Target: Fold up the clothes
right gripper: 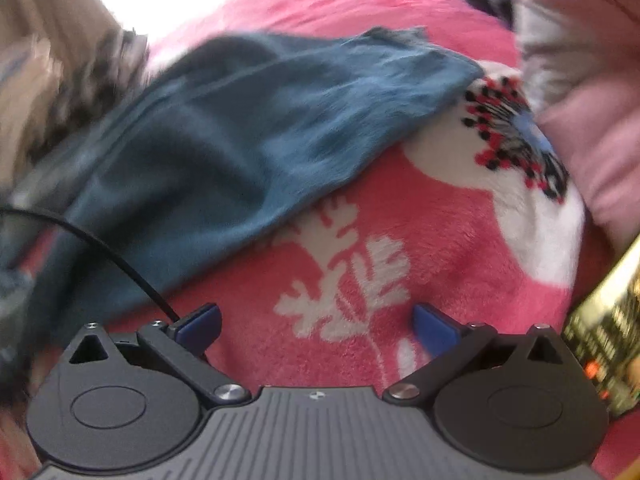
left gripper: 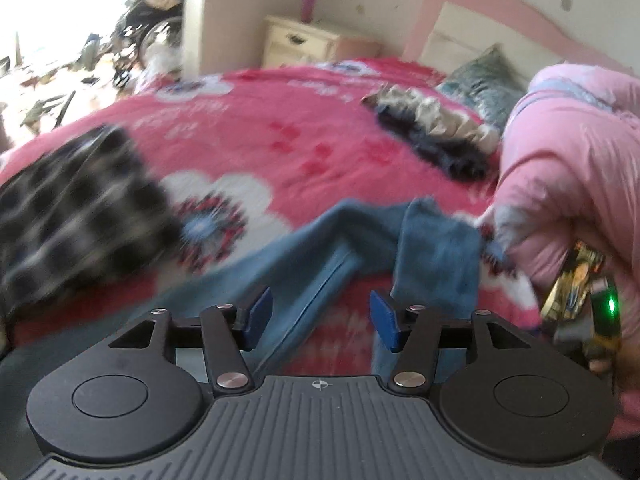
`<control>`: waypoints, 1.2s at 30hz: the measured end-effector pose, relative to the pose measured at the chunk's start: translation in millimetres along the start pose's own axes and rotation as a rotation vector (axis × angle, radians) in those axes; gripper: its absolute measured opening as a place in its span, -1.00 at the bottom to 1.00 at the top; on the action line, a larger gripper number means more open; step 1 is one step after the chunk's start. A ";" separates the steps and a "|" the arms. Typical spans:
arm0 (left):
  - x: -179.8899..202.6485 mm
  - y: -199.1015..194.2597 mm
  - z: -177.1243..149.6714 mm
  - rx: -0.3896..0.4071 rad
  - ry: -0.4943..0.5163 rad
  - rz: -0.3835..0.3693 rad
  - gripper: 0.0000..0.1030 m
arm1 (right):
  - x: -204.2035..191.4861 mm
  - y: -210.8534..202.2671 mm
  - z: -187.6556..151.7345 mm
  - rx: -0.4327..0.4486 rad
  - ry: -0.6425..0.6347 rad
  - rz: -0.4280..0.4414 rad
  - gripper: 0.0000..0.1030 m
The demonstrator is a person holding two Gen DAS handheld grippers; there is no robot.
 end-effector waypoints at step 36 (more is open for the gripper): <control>4.1 16.8 -171.5 -0.155 0.181 0.050 -0.97 | -8.8 61.0 179.5 -0.163 0.206 -0.016 -0.83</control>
Point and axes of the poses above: each gripper's, at about its wrist camera, not at the fingertips, and y roughly the way its jaws point, x to its right, z to its top, the point moved 4 cm from there along y, roughly the way its jaws point, and after that the axes turned 12 degrees about -y, right-handed, at the moved point
